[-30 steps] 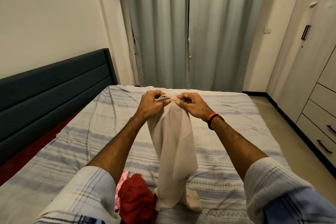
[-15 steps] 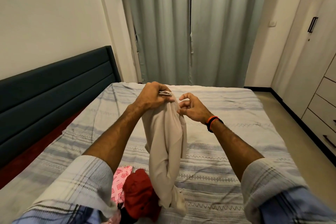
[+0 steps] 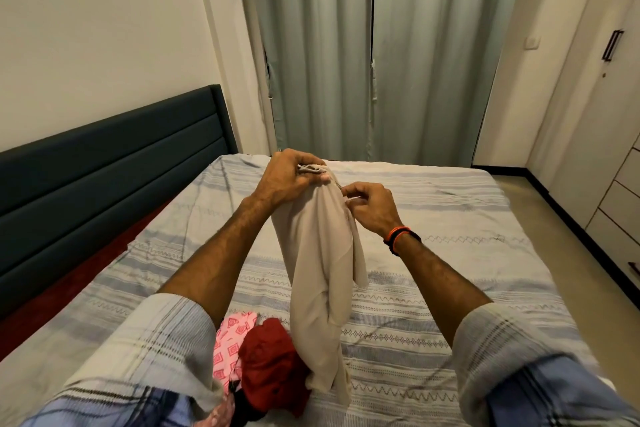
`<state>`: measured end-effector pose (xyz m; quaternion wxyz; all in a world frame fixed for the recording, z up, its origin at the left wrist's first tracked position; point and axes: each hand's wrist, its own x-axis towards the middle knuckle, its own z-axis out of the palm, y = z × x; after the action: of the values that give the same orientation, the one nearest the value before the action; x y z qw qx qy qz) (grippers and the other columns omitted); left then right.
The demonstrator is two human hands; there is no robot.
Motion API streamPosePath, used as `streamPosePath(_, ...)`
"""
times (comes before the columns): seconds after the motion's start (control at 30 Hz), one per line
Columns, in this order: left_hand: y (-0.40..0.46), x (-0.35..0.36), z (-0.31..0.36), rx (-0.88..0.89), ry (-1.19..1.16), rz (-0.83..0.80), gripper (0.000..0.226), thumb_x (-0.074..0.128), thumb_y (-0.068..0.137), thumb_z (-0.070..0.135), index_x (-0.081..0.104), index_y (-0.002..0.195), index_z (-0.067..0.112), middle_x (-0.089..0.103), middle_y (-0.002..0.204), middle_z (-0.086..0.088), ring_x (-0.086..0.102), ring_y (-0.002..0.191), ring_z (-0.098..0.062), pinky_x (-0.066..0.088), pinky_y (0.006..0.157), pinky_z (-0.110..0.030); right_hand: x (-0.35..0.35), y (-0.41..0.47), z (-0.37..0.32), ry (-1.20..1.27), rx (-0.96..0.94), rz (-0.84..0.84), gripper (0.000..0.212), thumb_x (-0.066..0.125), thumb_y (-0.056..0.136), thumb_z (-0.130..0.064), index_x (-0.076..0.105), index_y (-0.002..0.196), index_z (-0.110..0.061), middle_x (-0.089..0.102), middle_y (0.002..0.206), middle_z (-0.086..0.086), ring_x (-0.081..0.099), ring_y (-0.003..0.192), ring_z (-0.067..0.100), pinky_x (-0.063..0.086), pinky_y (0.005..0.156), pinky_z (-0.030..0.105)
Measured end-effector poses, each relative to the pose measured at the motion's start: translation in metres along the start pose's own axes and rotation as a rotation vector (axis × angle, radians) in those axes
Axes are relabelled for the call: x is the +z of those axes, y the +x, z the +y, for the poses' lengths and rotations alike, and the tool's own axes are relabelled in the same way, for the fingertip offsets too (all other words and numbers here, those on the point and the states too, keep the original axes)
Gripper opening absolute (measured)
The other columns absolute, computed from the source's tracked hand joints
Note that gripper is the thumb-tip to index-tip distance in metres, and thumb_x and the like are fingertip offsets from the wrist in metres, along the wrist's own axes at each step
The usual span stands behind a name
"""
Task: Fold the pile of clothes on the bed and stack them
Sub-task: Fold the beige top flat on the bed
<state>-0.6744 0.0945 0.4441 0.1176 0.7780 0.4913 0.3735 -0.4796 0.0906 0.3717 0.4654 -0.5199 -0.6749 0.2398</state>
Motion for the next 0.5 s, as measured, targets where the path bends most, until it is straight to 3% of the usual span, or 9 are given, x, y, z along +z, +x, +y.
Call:
streamPosePath(0.1, 0.000, 0.000, 0.003, -0.006, -0.021, 0.004, 0.030, 0.081, 0.079, 0.030, 0.077, 0.106, 0.017, 0.075, 0.101, 0.002, 0.065, 0.086, -0.006, 0.051, 0.084, -0.023, 0.001, 0.001, -0.001, 0.095, -0.011, -0.151, 0.023, 0.062, 0.080, 0.002, 0.077, 0.095, -0.007, 0.074, 0.091, 0.001, 0.066, 0.077, 0.014, 0.055, 0.078, 0.025)
streamPosePath(0.17, 0.001, -0.003, 0.004, -0.015, -0.022, -0.007, 0.030, 0.080, 0.079, 0.030, 0.077, 0.106, 0.017, 0.075, 0.101, 0.002, 0.065, 0.089, -0.009, 0.051, 0.084, -0.024, 0.000, -0.001, -0.003, 0.281, 0.053, -0.250, 0.010, 0.062, 0.087, 0.000, 0.072, 0.086, 0.002, 0.067, 0.085, 0.008, 0.061, 0.079, 0.018, 0.052, 0.080, 0.035)
streamPosePath(0.3, 0.002, -0.007, 0.001, -0.025, -0.008, -0.013, 0.028, 0.080, 0.080, 0.032, 0.077, 0.105, 0.019, 0.075, 0.099, 0.004, 0.066, 0.089, -0.007, 0.053, 0.085, -0.027, -0.005, -0.008, -0.007, 0.392, 0.071, -0.377, 0.028, 0.063, 0.095, -0.021, 0.060, 0.069, -0.011, 0.055, 0.077, 0.003, 0.054, 0.077, 0.013, 0.047, 0.077, 0.029)
streamPosePath(0.4, 0.000, -0.009, 0.001, -0.040, -0.013, -0.009, 0.028, 0.079, 0.081, 0.031, 0.077, 0.106, 0.018, 0.074, 0.099, 0.004, 0.066, 0.090, -0.009, 0.052, 0.084, -0.027, -0.007, -0.010, -0.006, 0.278, 0.025, -0.489, 0.022, 0.071, 0.088, -0.024, 0.073, 0.093, -0.002, 0.067, 0.091, 0.004, 0.062, 0.082, 0.009, 0.053, 0.081, 0.026)
streamPosePath(0.5, -0.001, -0.008, 0.003, -0.045, -0.006, 0.008, 0.028, 0.078, 0.082, 0.030, 0.076, 0.107, 0.017, 0.074, 0.100, 0.002, 0.065, 0.091, -0.011, 0.050, 0.084, -0.025, -0.003, -0.007, 0.000, 0.019, 0.007, -0.534, 0.034, 0.082, 0.077, -0.033, 0.077, 0.102, -0.011, 0.073, 0.096, -0.003, 0.066, 0.085, 0.009, 0.055, 0.082, 0.026)
